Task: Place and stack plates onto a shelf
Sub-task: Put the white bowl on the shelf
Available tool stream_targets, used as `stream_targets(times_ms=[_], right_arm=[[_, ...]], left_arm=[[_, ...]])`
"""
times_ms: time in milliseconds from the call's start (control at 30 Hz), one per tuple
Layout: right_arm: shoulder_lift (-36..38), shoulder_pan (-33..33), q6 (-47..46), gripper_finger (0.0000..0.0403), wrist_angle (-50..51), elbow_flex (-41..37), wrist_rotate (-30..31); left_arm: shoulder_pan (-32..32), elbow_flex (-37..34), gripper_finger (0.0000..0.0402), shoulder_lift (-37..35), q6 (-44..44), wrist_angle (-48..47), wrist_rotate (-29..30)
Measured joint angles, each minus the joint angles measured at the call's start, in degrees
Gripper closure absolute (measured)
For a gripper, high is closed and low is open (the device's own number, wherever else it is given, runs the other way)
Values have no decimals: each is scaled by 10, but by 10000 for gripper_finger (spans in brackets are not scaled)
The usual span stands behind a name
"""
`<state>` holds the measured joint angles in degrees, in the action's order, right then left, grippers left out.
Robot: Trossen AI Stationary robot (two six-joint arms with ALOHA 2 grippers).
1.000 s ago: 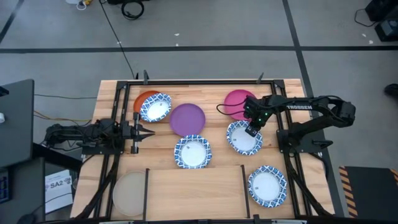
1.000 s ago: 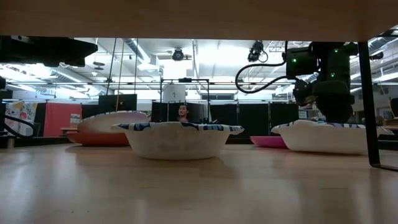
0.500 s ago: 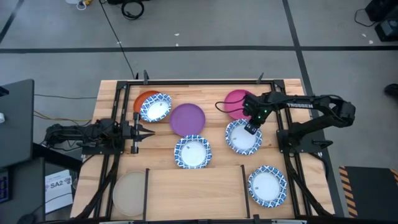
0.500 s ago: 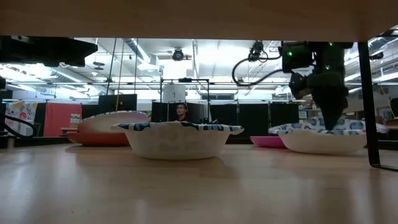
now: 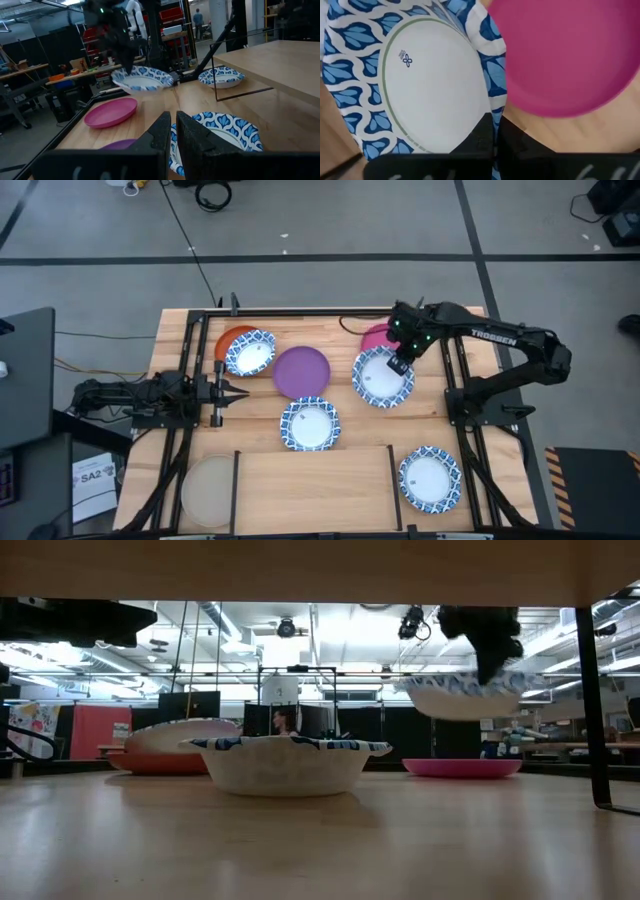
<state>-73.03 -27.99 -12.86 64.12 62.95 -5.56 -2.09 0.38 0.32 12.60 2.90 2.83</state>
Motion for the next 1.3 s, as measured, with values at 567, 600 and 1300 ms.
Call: stream_targets(times_ms=[567,600,1300], right_arm=[[0,40,-35,394,2,185,-65],[0,50,-39,394,2,187,-66],[0,326,-186,394,-62,186,-92]], left_arm=[[0,0,365,0,0,0,0],[0,0,365,0,0,0,0],[0,0,365,0,0,0,0]])
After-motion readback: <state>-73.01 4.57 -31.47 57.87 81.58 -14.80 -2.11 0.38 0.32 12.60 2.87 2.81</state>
